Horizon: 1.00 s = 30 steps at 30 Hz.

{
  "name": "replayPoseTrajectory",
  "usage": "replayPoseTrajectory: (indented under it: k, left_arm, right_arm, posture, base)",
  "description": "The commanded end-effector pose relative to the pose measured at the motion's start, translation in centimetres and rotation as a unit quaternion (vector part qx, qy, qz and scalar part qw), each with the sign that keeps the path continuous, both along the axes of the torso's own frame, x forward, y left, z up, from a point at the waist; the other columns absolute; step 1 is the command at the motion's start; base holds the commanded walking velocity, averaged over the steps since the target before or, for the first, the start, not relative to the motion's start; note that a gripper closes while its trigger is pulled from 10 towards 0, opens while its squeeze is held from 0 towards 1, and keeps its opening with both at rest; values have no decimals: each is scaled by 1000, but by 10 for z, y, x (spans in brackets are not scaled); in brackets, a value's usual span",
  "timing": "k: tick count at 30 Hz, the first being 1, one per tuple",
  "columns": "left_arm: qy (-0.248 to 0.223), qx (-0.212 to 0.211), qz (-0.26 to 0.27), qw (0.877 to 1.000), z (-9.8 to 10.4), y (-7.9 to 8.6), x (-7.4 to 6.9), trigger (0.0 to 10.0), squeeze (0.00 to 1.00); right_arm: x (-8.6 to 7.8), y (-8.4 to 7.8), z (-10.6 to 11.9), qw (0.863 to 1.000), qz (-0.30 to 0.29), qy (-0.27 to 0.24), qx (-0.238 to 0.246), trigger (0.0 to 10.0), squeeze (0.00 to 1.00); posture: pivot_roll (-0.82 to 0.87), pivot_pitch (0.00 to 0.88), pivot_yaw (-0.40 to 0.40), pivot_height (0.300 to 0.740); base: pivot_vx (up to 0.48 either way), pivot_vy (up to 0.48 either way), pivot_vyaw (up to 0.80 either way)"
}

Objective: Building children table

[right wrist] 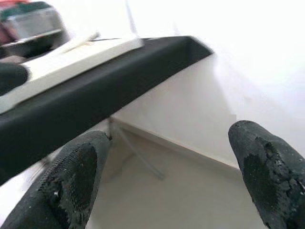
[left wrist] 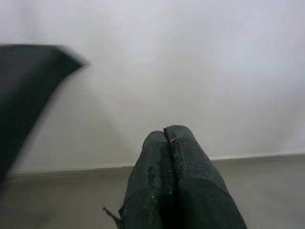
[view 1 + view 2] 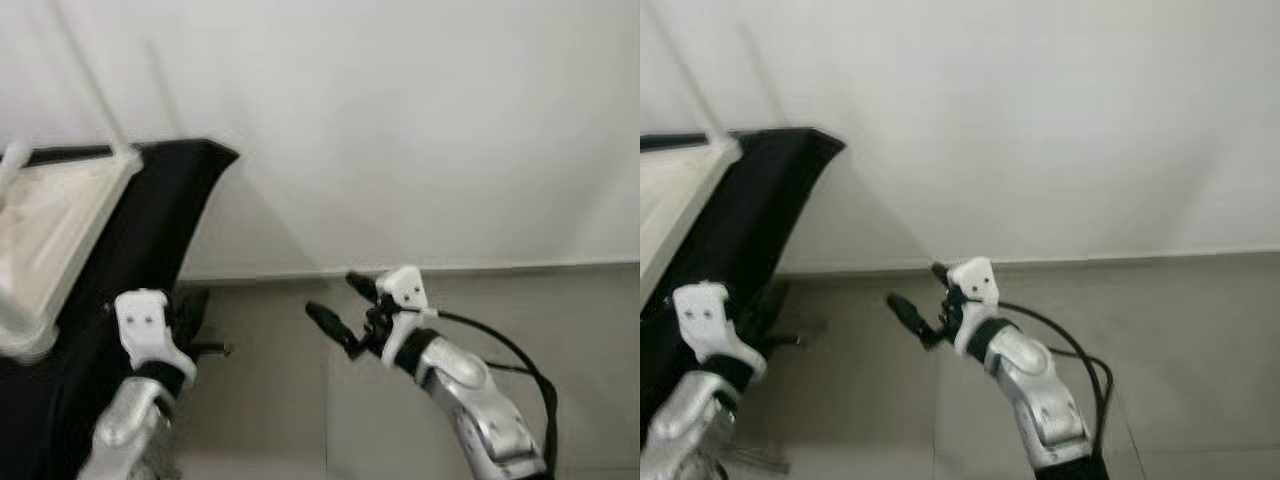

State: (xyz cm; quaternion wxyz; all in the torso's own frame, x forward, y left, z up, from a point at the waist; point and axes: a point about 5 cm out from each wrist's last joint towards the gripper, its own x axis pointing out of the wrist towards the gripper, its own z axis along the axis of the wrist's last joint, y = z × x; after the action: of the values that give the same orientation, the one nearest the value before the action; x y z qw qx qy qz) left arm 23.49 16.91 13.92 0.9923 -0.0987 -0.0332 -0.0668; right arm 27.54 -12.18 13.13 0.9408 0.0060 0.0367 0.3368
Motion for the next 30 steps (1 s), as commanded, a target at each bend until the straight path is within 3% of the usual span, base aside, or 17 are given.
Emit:
replayPoseTrajectory:
  k: [1, 3, 7, 11, 17, 30]
  left_arm:
    - [6, 1, 16, 1000, -3, 8, -4, 10000, 0]
    - [6, 0, 17, 1000, -3, 8, -4, 10000, 0]
    - [-3, -13, 36, 999, -2, 6, -6, 10000, 0]
    - [-11, -20, 57, 998, -1, 2, -11, 10000, 0]
    - [-4, -19, 54, 998, -5, -2, -13, 10000, 0]
    - [5, 16, 37, 999, -7, -3, -7, 10000, 0]
  right_arm:
    - [0, 9, 3, 1000, 18, -14, -16, 10000, 0]
    - [1, 9, 4, 999, 18, -21, -28, 10000, 0]
    - [8, 2, 3, 996, -11, -36, -87, 10000, 0]
    - [18, -6, 2, 993, -40, -31, -109, 10000, 0]
    - [28, -11, 3, 993, -53, -24, -99, 10000, 0]
    - [26, -7, 5, 996, -21, -36, -74, 10000, 0]
  posture:
    - [-99, 77, 38, 740]
    - [-100, 75, 31, 740]
    - [-97, 70, -68, 740]
    - [-68, 60, -105, 740]
    - [-61, 59, -89, 740]
    - [-73, 60, -35, 740]
  base:
    - [371, 0, 0]
    - [371, 0, 0]
    - [368, 0, 0]
    - [368, 0, 0]
    - [369, 0, 0]
    - [326, 0, 0]
